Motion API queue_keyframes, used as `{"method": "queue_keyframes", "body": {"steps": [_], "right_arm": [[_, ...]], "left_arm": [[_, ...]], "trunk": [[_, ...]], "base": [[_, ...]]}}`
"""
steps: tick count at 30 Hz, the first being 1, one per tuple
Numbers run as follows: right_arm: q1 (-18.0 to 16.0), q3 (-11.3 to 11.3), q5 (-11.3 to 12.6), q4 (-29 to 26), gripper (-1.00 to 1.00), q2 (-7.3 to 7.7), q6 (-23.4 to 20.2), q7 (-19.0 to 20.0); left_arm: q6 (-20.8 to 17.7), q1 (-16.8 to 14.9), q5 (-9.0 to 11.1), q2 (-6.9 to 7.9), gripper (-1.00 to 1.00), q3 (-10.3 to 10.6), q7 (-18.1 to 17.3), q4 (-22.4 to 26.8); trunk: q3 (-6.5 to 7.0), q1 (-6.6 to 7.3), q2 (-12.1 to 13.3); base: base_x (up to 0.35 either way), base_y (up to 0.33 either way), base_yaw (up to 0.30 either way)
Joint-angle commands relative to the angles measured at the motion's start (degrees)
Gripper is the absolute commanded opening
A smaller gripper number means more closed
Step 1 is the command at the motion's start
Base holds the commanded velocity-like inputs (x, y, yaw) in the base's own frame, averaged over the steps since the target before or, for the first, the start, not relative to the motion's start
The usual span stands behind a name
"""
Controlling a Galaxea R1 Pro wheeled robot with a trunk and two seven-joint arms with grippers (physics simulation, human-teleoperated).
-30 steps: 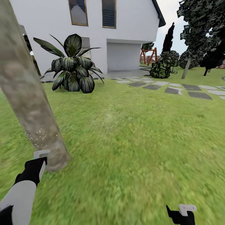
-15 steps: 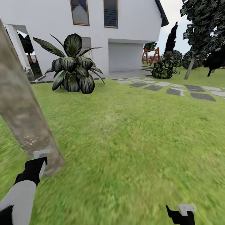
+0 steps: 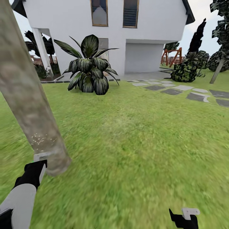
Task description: In the garden, pick up the pesticide atomizer on the floor and spray pesticide onto both trees until each tree trunk is fully covered.
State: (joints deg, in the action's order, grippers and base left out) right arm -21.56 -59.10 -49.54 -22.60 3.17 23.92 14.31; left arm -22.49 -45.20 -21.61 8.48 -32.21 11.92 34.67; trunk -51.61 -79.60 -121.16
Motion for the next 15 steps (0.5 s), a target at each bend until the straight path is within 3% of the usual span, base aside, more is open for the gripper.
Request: {"method": "queue_keyframes", "body": {"steps": [1, 6, 12, 15], "right_arm": [[-0.1, -0.5, -0.2, 0.0, 1.0, -0.01, 0.3, 0.5], [-0.1, -0.5, -0.2, 0.0, 1.0, 0.0, 0.3, 0.5], [-0.1, -0.5, -0.2, 0.0, 1.0, -0.01, 0.3, 0.5], [-0.1, -0.6, -0.2, 0.0, 1.0, 0.06, 0.3, 0.5]], "left_arm": [[-0.3, -0.1, -0.3, 0.13, -1.0, -0.1, 0.0, 0.1], [-0.2, -0.1, -0.3, 0.01, -1.0, -0.1, 0.0, 0.0], [-0.3, -0.1, -0.1, -0.37, -1.0, 0.0, -0.1, 0.0], [-0.3, -0.1, -0.1, -0.54, -1.0, 0.1, -0.1, 0.0]], "trunk": [[-0.05, 0.01, 0.0], [-0.05, 0.01, 0.0], [-0.05, 0.01, 0.0], [-0.05, 0.01, 0.0]], "base": [[0.005, -0.267, 0.277], [0.001, -0.227, 0.277], [0.0, -0.027, 0.271], [0.068, -0.023, 0.075]]}}
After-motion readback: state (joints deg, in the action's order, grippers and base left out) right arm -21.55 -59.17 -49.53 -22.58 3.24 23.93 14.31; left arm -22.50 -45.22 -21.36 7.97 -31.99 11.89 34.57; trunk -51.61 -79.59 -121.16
